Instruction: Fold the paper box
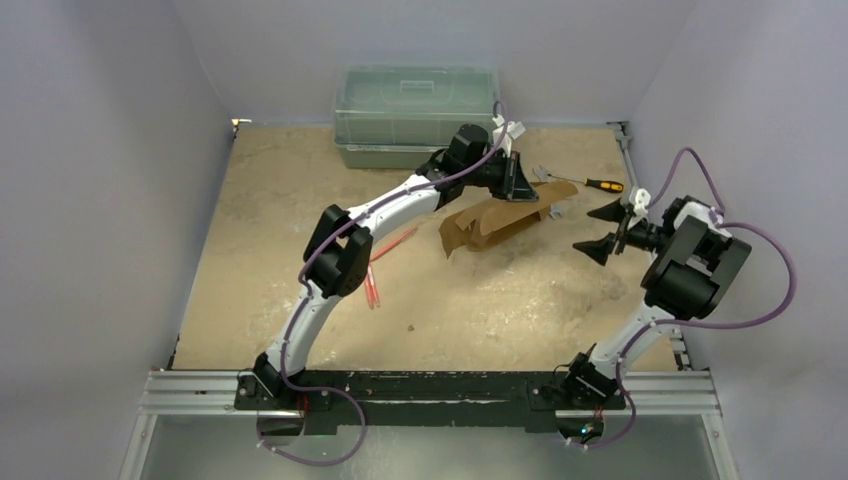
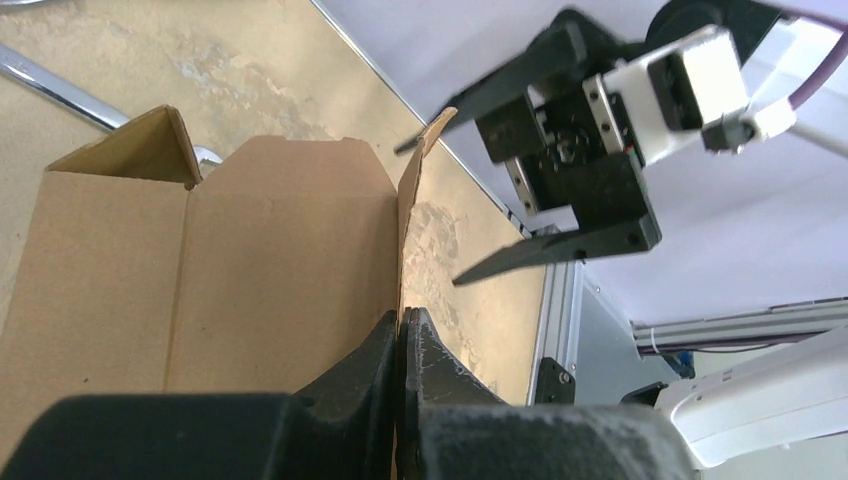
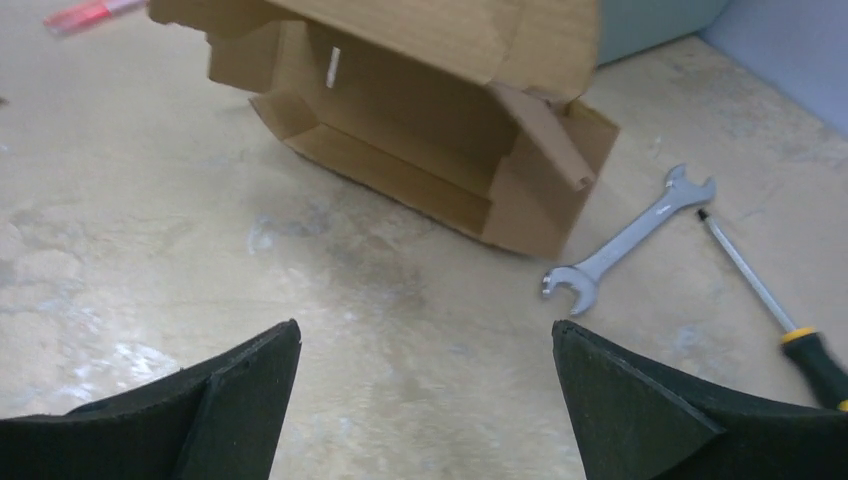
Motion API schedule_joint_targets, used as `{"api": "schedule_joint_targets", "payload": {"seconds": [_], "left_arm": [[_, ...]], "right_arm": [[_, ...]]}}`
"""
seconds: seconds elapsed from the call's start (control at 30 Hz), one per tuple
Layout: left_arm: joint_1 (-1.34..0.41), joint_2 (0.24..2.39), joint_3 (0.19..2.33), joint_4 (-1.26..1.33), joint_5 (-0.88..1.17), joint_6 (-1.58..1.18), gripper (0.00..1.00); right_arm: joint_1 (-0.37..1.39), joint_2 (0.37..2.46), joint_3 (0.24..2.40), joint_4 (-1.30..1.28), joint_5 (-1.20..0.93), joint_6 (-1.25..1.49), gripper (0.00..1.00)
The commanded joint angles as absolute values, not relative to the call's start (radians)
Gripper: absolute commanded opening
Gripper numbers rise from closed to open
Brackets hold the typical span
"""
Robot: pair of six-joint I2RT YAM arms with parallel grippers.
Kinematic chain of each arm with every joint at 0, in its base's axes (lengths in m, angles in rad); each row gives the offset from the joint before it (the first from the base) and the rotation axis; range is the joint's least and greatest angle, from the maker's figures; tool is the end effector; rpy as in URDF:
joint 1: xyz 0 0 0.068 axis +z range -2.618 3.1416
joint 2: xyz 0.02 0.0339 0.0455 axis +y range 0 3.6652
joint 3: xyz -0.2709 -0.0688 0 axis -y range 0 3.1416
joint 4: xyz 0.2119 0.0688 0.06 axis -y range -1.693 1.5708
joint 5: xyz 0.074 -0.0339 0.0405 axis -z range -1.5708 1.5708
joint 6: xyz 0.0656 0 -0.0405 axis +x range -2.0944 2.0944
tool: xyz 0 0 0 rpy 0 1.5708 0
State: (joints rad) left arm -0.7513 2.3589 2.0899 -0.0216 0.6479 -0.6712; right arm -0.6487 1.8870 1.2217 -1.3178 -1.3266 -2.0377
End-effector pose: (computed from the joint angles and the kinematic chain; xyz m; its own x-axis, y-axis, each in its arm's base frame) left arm 0.3773 -0.4066 0.2699 -0.7653 0.0362 -0.6427 0.6269 0.2689 -0.7313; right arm 0.2552 -0.1136 0.2050 -0.0785 -0.2114 -0.9742 -0.8572 0.5133 -0.0423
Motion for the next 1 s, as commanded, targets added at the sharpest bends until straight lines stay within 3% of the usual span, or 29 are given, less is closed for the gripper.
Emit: {"api": "schedule_joint_targets", "payload": {"seconds": [0.0,0.1,0.2,0.33,0.7,0.97], "left_arm": [[-0.733,2.339,2.053,0.047,0.675,-0.692,0.0],[-0.727,2.331,2.035,0.076,0.68,-0.713,0.0],[-0.723,2.329,2.034,0.082,0.69,-0.72,0.0],[-0.711,2.329,2.024,0.113,0.708,-0.752,0.0],[-0.682,2.326,1.97,0.2,0.734,-0.813,0.0],[-0.666,2.324,1.943,0.283,0.749,-0.878,0.0]], "right_arm": [[-0.582,1.871,1.359,-1.181,-1.277,-1.802,0.99],[-0.531,1.71,1.192,-0.572,-1.092,-1.132,0.99],[-0.522,1.589,0.993,-0.145,-1.057,-0.841,0.99],[-0.473,1.648,1.069,-0.22,-1.07,-0.859,0.99],[-0.357,1.793,1.244,-0.169,-1.02,-0.499,0.98],[-0.346,1.889,1.301,-0.218,-1.039,-0.428,0.93]]}}
